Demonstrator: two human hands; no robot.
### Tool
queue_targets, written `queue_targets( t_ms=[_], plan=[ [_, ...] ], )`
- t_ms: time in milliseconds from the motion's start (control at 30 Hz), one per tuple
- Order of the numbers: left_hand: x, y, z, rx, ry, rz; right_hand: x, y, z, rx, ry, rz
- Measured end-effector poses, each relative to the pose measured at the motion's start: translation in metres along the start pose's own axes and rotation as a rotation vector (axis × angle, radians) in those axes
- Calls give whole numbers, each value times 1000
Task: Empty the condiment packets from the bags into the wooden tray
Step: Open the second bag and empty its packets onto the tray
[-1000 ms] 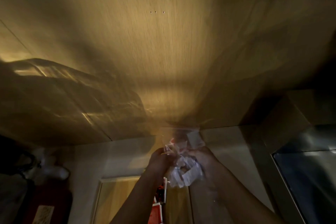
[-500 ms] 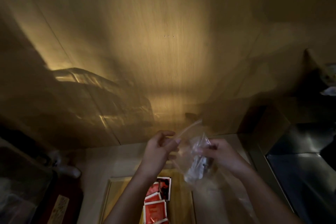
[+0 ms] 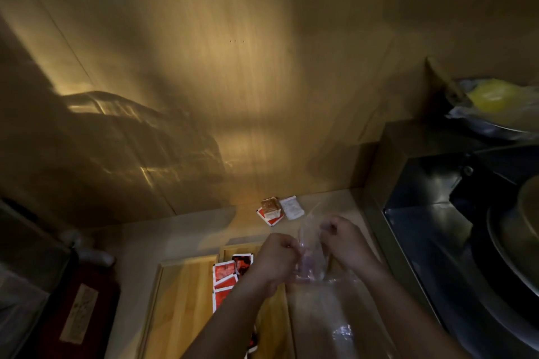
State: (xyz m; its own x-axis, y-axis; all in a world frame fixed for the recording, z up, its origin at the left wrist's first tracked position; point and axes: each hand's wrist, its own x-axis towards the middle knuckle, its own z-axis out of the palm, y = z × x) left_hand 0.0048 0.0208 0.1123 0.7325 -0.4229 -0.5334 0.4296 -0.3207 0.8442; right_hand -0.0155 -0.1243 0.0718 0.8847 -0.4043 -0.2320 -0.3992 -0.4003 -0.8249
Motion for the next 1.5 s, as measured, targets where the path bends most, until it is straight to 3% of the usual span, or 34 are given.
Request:
queue_targets(
  t_ms=[200,300,467,800,933,1133,1367,1500],
  plan=[
    [-9,-17,11,-178,81,-8,-33,7,9,217,224,-12],
    [-9,-20,14,-193,134,-20,-47,2,7,392,116,-29],
    [-11,-19,21,-195,145,36,-58,-6,2,474,-34,-37],
    [-9,-31,29,-20,173,211,-55,-9,-11,332,-199,-3],
    [-8,-35,29,-24,148,205,-51,-5,-13,278,-215,-16],
    [-14,-38,25,-124,71,168,-54,-4,-15,412,-265,19],
    [-19,-39,23,-183,92,48,-57,-4,-9,311,-235,-10],
    [-22,-35,26,-94,83,134,-58,-3,-9,240,-255,-51]
  ],
)
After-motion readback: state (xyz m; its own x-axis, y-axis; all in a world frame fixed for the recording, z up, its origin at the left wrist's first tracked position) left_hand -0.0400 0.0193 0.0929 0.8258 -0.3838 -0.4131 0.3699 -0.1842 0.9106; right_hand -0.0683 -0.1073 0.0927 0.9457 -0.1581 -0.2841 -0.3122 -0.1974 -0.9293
